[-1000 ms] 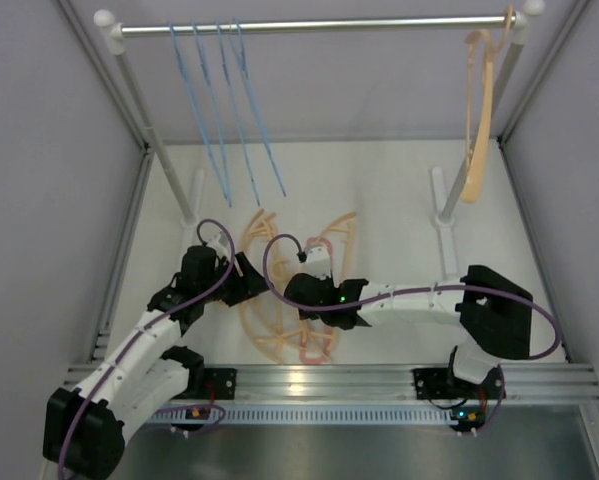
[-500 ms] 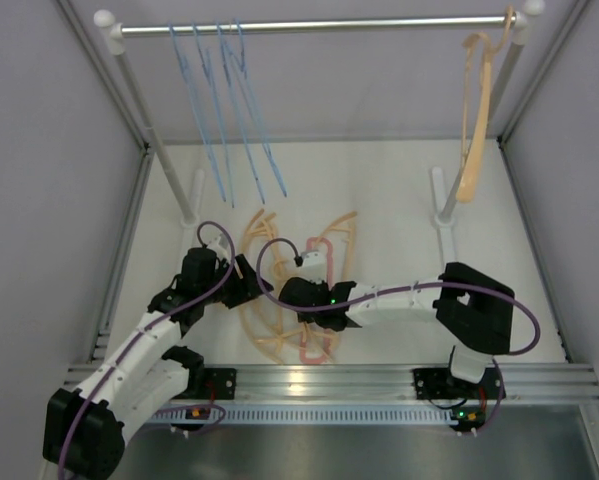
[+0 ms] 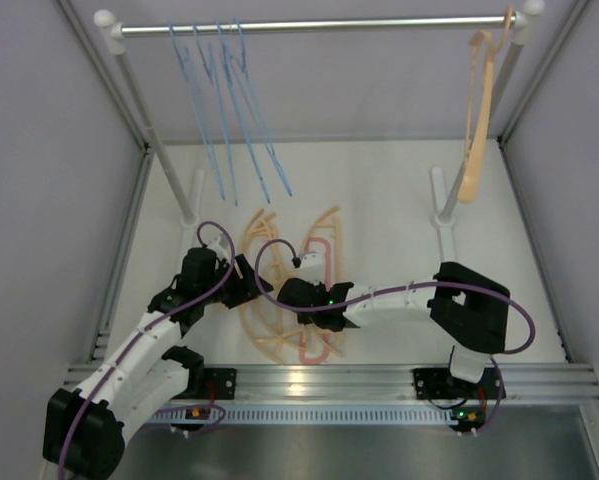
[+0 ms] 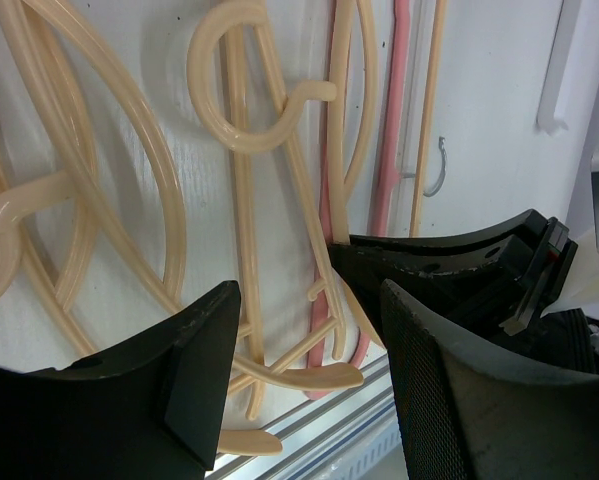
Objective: Organize the hangers
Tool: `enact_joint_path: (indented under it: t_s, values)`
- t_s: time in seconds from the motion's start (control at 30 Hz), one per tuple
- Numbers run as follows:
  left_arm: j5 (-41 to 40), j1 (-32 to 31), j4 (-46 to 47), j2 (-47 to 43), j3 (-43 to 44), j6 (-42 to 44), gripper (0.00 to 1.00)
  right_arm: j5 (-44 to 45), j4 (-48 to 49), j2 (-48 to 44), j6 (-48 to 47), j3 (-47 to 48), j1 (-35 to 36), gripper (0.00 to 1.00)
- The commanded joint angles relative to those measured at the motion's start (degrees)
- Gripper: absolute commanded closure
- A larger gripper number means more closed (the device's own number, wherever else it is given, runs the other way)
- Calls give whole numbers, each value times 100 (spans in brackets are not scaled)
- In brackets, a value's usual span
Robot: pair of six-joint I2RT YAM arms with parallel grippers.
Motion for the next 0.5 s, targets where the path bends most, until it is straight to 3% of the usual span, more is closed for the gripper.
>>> enact_joint_path:
  t_s: [0.0, 0.07, 0.47]
  values:
    - [-6, -3, 222, -49, -43, 19, 37, 22, 338, -71, 45, 54, 109, 96]
    - [-6, 6, 231, -49, -34, 19, 37, 48, 233, -167, 45, 54, 109, 100]
    - [12, -3, 222, -128, -8, -25, 37, 356, -462, -1406, 19, 36, 135, 100]
